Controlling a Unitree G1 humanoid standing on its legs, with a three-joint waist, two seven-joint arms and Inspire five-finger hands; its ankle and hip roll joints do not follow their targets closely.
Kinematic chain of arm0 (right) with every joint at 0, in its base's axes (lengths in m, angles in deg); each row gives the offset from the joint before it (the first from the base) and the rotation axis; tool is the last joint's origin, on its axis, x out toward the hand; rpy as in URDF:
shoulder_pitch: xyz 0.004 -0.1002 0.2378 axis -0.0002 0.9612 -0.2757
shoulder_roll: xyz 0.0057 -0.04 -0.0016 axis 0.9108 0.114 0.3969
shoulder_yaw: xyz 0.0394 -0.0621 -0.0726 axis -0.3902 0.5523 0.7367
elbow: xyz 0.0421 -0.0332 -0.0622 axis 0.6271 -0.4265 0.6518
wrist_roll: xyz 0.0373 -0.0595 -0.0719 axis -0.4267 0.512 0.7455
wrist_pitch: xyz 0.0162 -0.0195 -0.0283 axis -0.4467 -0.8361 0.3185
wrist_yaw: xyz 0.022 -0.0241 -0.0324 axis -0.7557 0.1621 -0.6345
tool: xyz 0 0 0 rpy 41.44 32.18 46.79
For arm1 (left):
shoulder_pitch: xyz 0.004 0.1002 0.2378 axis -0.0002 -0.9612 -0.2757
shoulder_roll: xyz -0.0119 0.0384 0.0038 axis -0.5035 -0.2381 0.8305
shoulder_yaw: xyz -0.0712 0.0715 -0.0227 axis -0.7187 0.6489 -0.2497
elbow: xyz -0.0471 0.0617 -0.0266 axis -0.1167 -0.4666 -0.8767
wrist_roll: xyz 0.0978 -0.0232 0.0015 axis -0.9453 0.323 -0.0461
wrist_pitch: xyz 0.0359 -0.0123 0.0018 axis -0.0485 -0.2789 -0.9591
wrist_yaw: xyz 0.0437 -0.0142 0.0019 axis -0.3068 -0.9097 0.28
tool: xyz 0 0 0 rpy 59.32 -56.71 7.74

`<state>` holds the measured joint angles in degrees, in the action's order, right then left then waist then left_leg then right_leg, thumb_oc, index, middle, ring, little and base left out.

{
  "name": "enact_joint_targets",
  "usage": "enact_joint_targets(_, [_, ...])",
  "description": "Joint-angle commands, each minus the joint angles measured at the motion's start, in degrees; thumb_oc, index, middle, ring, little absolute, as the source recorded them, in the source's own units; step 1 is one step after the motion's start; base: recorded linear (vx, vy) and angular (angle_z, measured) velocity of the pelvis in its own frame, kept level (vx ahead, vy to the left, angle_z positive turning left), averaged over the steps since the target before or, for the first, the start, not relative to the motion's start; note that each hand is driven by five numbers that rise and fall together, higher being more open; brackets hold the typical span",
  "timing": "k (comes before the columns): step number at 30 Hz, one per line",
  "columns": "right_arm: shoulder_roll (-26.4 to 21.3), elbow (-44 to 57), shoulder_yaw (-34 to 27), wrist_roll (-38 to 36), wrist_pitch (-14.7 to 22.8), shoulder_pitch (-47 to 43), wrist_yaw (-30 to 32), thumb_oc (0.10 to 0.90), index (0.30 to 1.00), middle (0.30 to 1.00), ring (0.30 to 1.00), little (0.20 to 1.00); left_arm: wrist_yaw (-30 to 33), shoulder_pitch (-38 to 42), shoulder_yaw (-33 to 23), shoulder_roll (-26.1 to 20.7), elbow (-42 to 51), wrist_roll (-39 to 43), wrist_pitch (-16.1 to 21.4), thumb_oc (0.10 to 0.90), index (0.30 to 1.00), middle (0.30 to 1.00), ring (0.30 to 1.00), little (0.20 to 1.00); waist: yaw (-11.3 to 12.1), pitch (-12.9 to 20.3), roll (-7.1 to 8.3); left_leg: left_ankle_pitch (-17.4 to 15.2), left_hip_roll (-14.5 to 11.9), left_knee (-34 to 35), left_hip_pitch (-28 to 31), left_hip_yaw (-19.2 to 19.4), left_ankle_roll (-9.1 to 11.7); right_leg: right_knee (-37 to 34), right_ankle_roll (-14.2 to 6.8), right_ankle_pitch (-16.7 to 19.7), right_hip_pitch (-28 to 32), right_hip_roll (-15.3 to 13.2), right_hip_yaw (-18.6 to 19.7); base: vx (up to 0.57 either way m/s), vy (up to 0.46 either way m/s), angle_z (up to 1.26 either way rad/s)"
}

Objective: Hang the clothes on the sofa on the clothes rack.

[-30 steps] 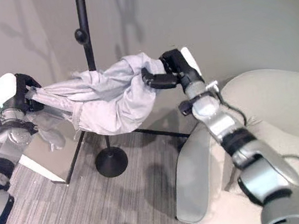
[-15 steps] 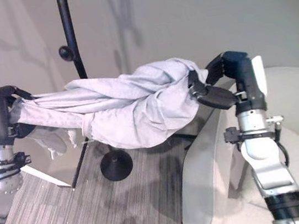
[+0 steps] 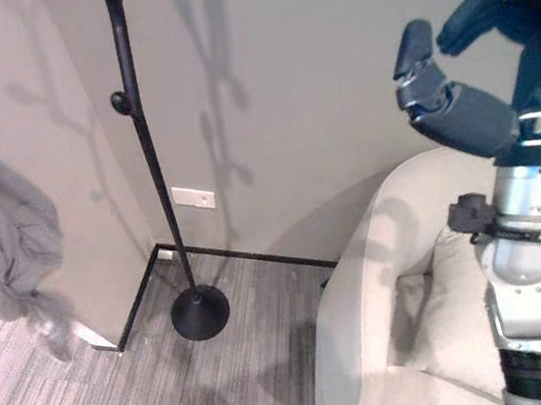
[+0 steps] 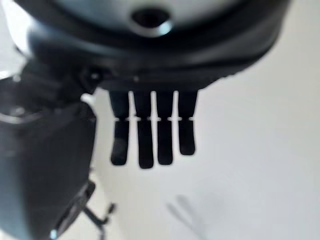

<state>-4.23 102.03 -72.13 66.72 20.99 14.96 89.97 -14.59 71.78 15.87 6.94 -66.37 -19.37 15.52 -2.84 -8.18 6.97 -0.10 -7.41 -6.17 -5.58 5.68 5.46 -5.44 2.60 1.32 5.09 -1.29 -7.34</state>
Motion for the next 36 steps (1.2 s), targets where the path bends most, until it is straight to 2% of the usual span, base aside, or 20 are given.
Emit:
enact_joint_targets(1, [-4.93,2.82,4.57,0.05,2.38,-2.19,-0.2,0.4,0.3,0.3,0.3,0.3,3.2,12.46,1.21,-5.45,10.63,-1.39,4.24,0.4,0.3,0.3,0.3,0.3,0.66,7.85,-3.29,2.59,-0.08,8.28,0.54,2.77,0.33,0.44,-7.74,-5.0,2.37,-2.16,0.08,0.04,0.158,0.15])
enact_joint_targets(2, [-4.8,3.08,4.36,-0.02,2.22,-1.96,-0.37,0.409,0.314,0.314,0.314,0.314,3.08,12.45,1.26,-5.42,10.77,-1.41,4.17,0.4,0.3,0.3,0.3,0.3,0.72,7.84,-3.23,3.1,-0.01,8.84,0.76,2.83,0.24,0.44,-7.75,-4.88,2.33,-2.19,0.06,0.14,0.16,0.03])
enact_joint_targets(3, [-4.75,3.43,3.62,0.48,1.54,0.31,-1.38,0.659,0.688,0.688,0.688,0.688,3.08,13.01,1.5,-6.04,11.96,-2.64,4.15,0.4,0.3,0.3,0.3,0.3,0.04,8.58,-3.89,3.27,0.5,11.16,2.82,3.31,0.0,0.53,-8.17,-5.14,2.75,-2.54,0.08,0.17,0.214,-0.11])
enact_joint_targets(4, [-3.08,3.08,4.98,-0.49,0.94,2.41,-2.21,0.8,0.9,0.9,0.9,0.9,3.49,14.36,2.69,-6.35,13.21,-3.97,4.19,0.4,0.3,0.3,0.3,0.3,-0.81,9.75,-4.63,2.65,1.34,11.17,3.97,3.82,-0.13,1.31,-8.4,-4.94,2.78,-3.51,-0.27,0.23,0.27,-0.13])
enact_joint_targets(8, [-3.55,3.79,7.7,-7.13,-2.05,11.12,-12.52,0.8,0.9,0.9,0.9,0.9,1.65,13.85,2.92,-10.11,15.15,-5.25,4.29,0.4,0.3,0.3,0.3,0.3,-1.56,10.89,-4.66,1.36,2.62,11.17,5.73,5.22,-1.27,1.47,-9.55,-4.65,2.91,-5.28,-0.17,0.12,0.147,-0.13])
enact_joint_targets(9, [-3.55,3.79,7.7,-7.13,-2.05,11.12,-12.52,0.8,0.9,0.9,0.9,0.9,1.65,13.85,2.92,-10.11,15.15,-5.25,4.29,0.4,0.3,0.3,0.3,0.3,-1.56,10.89,-4.66,1.36,2.62,11.17,5.73,5.22,-1.27,1.47,-9.55,-4.65,2.91,-5.28,-0.17,0.06,0.102,-0.09])
enact_joint_targets(10, [-5.23,3.66,9.89,-13.57,-3.51,15.57,-19.68,0.8,0.9,0.9,0.9,0.9,1.05,12.68,2.38,-11.06,15.97,-5.19,4.23,0.4,0.3,0.3,0.3,0.3,-1.51,11.02,-4.36,0.97,2.98,11.17,6.28,5.62,-1.63,1.24,-9.99,-4.39,2.91,-5.86,-0.05,0.03,0.078,-0.06])
enact_joint_targets(12, [-7.84,4.23,11.21,-16.46,-4.66,19.14,-24.05,0.8,0.9,0.9,0.9,0.9,0.42,11.0,1.49,-11.53,15.77,-4.78,4.27,0.4,0.3,0.3,0.3,0.3,-1.47,11.15,-4.17,0.8,3.03,11.17,6.45,6.18,-1.81,1.12,-10.35,-4.09,2.63,-6.17,0.0,0.02,0.061,-0.04])
enact_joint_targets(13, [-7.98,4.16,11.18,-16.78,-4.63,19.21,-24.35,0.8,0.9,0.9,0.9,0.9,0.41,10.76,1.36,-11.47,15.8,-4.73,4.3,0.4,0.3,0.3,0.3,0.3,-1.48,11.27,-4.24,0.77,3.05,11.17,6.46,6.24,-1.82,1.11,-10.38,-4.09,2.62,-6.19,0.06,0.0,0.0,0.0])
enact_joint_targets(14, [-8.89,4.15,13.04,-19.32,-5.35,20.06,-26.68,0.8,0.9,0.9,0.9,0.9,0.24,10.55,1.46,-11.37,15.86,-4.27,4.4,0.4,0.3,0.3,0.3,0.3,-1.25,11.2,-4.13,0.76,3.04,11.17,6.55,6.36,-1.85,1.09,-10.46,-3.98,2.49,-6.25,0.02,0.0,0.0,0.0])
enact_joint_targets(15, [-12.24,4.25,17.4,-22.59,-6.72,21.36,-30.98,0.8,0.9,0.9,0.9,0.9,-0.76,9.1,1.48,-11.79,15.92,-3.19,4.67,0.4,0.3,0.3,0.3,0.3,-0.82,11.34,-3.91,0.89,2.96,11.17,6.43,6.55,-1.84,0.82,-10.56,-3.53,2.42,-6.33,-0.24,-0.06,-0.041,-0.03])
enact_joint_targets(16, [-12.62,3.25,24.3,-22.86,-8.0,18.28,-31.75,0.8,0.9,0.9,0.9,0.9,-1.7,8.32,2.33,-12.29,16.79,-2.54,4.69,0.4,0.3,0.3,0.3,0.3,0.24,11.38,-4.0,1.26,2.85,11.17,6.38,6.33,-1.68,0.45,-10.55,-3.41,2.62,-6.16,-0.94,-0.06,-0.061,-0.02])
enact_joint_targets(19, [-8.83,1.27,30.29,-20.77,-7.79,13.08,-30.57,0.8,0.9,0.9,0.9,0.9,-2.33,9.69,4.11,-11.25,17.53,-1.47,4.88,0.4,0.3,0.3,0.3,0.3,0.95,11.25,-4.48,1.58,2.82,11.17,6.33,5.93,-1.58,0.44,-10.49,-3.59,2.8,-6.01,-1.47,-0.03,-0.053,0.02])
enact_joint_targets(20, [-8.66,0.97,30.63,-20.58,-7.68,12.69,-30.43,0.8,0.9,0.9,0.9,0.9,-2.35,9.75,4.08,-11.39,17.48,-1.46,4.87,0.4,0.3,0.3,0.3,0.3,0.83,11.19,-4.4,1.58,2.8,11.17,6.32,5.91,-1.57,0.44,-10.48,-3.59,2.8,-5.99,-1.5,-0.02,-0.055,0.14])
enact_joint_targets(22, [-3.14,-1.12,36.4,-16.67,-7.04,7.21,-28.4,0.8,0.9,0.9,0.9,0.9,-2.48,12.07,6.72,-9.69,17.91,-1.0,5.14,0.4,0.3,0.3,0.3,0.3,1.57,11.27,-5.07,1.82,2.75,11.17,6.28,5.5,-1.46,0.44,-10.39,-3.89,3.16,-5.91,-1.96,-0.01,-0.052,0.13])
enact_joint_targets(23, [-2.93,-1.46,36.66,-16.52,-6.91,6.85,-28.27,0.8,0.9,0.9,0.9,0.9,-2.45,12.21,6.78,-9.84,17.82,-1.04,5.12,0.4,0.3,0.3,0.3,0.3,1.47,11.2,-4.97,1.82,2.74,11.17,6.27,5.47,-1.45,0.44,-10.38,-3.9,3.17,-5.89,-1.99,-0.01,-0.034,0.07])
enact_joint_targets(27, [6.43,-7.63,46.22,-16.93,-6.16,-2.0,-26.21,0.8,0.9,0.9,0.9,0.9,-1.18,17.6,12.69,-6.57,18.69,-0.74,5.89,0.4,0.3,0.3,0.3,0.3,2.43,10.96,-5.71,2.27,2.65,11.17,6.1,4.81,-1.19,0.44,-10.05,-4.37,3.62,-5.72,-2.91,-0.01,-0.046,0.12])
enact_joint_targets(32, [16.35,-14.74,55.74,-17.51,-5.31,-10.75,-24.07,0.8,0.9,0.9,0.9,0.9,1.95,22.42,16.52,-4.29,18.86,-0.76,5.63,0.4,0.3,0.3,0.3,0.3,3.84,10.69,-6.54,2.84,2.59,11.17,5.52,3.69,-0.87,0.44,-9.65,-4.78,3.87,-5.49,-4.16,0.01,-0.031,0.21])
enact_joint_targets(36, [19.15,-16.59,60.74,-17.23,-5.62,-13.27,-25.1,0.8,0.9,0.9,0.9,0.9,3.11,23.3,17.28,-3.49,18.9,-0.81,5.48,0.4,0.3,0.3,0.3,0.3,4.69,10.73,-6.68,2.88,2.78,11.17,5.12,3.11,-0.67,0.44,-9.61,-5.09,4.08,-5.55,-5.26,0.02,-0.003,0.12])
